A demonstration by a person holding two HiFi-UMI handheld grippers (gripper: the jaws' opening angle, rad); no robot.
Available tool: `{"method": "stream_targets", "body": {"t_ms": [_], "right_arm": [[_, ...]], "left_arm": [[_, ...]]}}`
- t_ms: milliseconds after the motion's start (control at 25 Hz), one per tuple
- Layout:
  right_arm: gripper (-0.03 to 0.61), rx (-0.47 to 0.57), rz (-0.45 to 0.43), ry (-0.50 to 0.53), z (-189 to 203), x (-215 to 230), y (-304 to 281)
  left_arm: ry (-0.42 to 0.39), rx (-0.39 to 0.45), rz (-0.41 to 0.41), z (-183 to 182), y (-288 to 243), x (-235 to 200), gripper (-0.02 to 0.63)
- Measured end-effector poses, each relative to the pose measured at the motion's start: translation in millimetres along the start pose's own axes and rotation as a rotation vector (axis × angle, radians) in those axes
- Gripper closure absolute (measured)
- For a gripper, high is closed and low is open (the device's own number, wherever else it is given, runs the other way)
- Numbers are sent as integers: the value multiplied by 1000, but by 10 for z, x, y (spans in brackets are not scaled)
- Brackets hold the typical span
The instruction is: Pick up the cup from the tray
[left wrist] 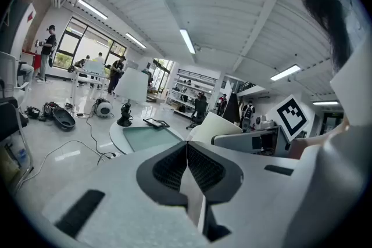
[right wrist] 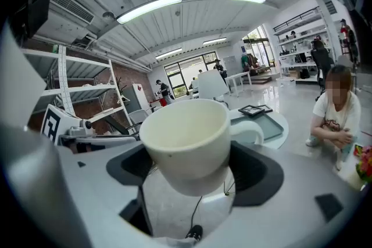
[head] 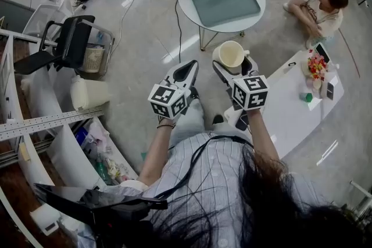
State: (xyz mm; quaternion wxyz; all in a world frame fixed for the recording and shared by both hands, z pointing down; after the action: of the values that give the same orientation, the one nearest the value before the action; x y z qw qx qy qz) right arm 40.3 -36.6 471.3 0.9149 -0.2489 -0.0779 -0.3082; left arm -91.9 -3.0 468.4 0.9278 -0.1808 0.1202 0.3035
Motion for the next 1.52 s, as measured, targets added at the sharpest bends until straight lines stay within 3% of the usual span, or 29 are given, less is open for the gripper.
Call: {"method": "stream_targets", "body": {"t_ms": [400,800,1080,1520], "right_arm": [[185,-3,-12,-5,454,22,781],[185,-4,-18,-8,883,-228,1368],[185,-21,-53,16,1066,-480,1563],[186,-31,-98,32,1070,-663,1523]], "left_arm": [[-28,-2,16,288,119,725,601],[-36,5,33,606,447,1175,600],[-26,2,28,805,702,1328,600],[-40,22,7,742,828,1299,600]]}}
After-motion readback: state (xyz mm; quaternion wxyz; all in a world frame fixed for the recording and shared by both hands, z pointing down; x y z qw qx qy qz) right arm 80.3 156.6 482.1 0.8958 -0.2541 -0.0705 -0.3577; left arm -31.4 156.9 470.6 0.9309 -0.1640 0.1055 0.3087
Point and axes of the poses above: the fingertips, and each gripper's own axes: y backward along the fingers, x to its right, z out of its underside, the point moved 3 cm from there along y, backward along the fingers, and after that the axes turned 2 degrees about z, right-handed, at the moved point
